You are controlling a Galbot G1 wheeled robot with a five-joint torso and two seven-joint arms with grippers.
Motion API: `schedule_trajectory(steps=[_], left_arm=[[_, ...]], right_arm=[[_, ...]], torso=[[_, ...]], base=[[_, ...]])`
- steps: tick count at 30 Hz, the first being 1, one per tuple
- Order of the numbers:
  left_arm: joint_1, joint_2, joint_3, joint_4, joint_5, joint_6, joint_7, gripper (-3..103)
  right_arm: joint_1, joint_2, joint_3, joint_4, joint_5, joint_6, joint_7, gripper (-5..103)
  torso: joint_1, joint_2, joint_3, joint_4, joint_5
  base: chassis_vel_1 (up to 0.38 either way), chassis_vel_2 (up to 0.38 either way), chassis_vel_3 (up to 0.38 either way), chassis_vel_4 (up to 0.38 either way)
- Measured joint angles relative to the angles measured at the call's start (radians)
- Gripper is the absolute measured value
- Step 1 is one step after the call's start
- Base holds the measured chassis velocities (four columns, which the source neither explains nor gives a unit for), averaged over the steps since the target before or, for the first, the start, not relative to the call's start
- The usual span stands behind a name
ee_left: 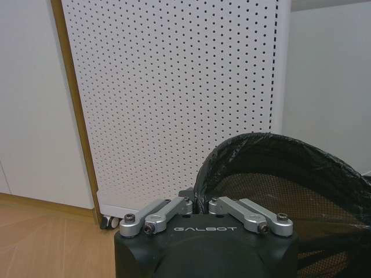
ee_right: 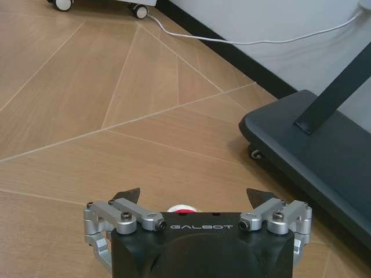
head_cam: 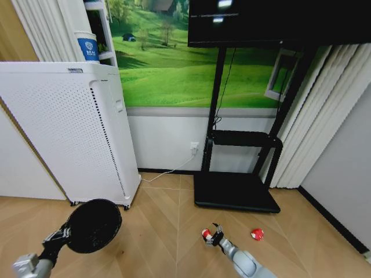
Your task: Pick up the trash bin and place the garbage on the floor into it.
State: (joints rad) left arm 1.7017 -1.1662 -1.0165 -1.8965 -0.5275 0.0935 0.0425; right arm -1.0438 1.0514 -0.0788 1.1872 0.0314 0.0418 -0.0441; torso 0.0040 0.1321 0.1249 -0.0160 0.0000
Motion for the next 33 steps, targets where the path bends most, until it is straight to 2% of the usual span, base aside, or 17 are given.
schedule_trajectory(steps=[5, 12, 15, 16, 23, 32, 33], left_arm=[[-0.001, -0.002, 0.009, -0.005, 0.003, -0.005, 0.001, 7], [0.003, -0.007, 0.008, -0.013, -0.002, -0.023, 0.017, 7], [0.004, -0.008, 0.007, -0.014, -0.003, -0.026, 0.020, 7], [0.006, -0.010, 0.005, -0.015, -0.004, -0.029, 0.023, 7], [0.005, -0.016, 0.006, -0.015, -0.005, -0.039, 0.031, 7], [-0.006, -0.011, 0.011, -0.019, -0.015, -0.045, 0.033, 7], [-0.005, -0.009, 0.008, -0.021, -0.018, -0.047, 0.033, 7]], right_arm=[[0.046, 0.049, -0.029, -0.084, -0.016, 0.011, -0.012, 100], [0.104, 0.137, -0.037, -0.248, -0.070, 0.071, -0.021, 100], [0.110, 0.147, -0.034, -0.263, -0.074, 0.074, -0.020, 102], [0.116, 0.156, -0.030, -0.274, -0.077, 0.074, -0.013, 100], [0.137, 0.126, -0.022, -0.291, -0.080, 0.058, -0.003, 97], [0.136, 0.106, -0.023, -0.315, -0.095, 0.031, -0.042, 96], [0.135, 0.111, -0.024, -0.316, -0.095, 0.028, -0.047, 91]], torso=[[0.000, 0.000, 0.000, 0.0002, -0.0001], [0.000, 0.000, 0.000, 0.0002, 0.0000], [0.000, 0.000, 0.000, 0.0002, 0.0001], [0.000, 0.000, 0.000, 0.0002, 0.0001], [0.000, 0.000, 0.000, 0.0002, -0.0001], [0.000, 0.000, 0.000, 0.0001, -0.0001], [0.000, 0.000, 0.000, 0.0000, 0.0000]], base=[[0.000, 0.000, 0.000, 0.000], [0.000, 0.000, 0.000, 0.000], [0.000, 0.000, 0.000, 0.000], [0.000, 0.000, 0.000, 0.000], [0.000, 0.000, 0.000, 0.000], [0.000, 0.000, 0.000, 0.000], [0.000, 0.000, 0.000, 0.000]])
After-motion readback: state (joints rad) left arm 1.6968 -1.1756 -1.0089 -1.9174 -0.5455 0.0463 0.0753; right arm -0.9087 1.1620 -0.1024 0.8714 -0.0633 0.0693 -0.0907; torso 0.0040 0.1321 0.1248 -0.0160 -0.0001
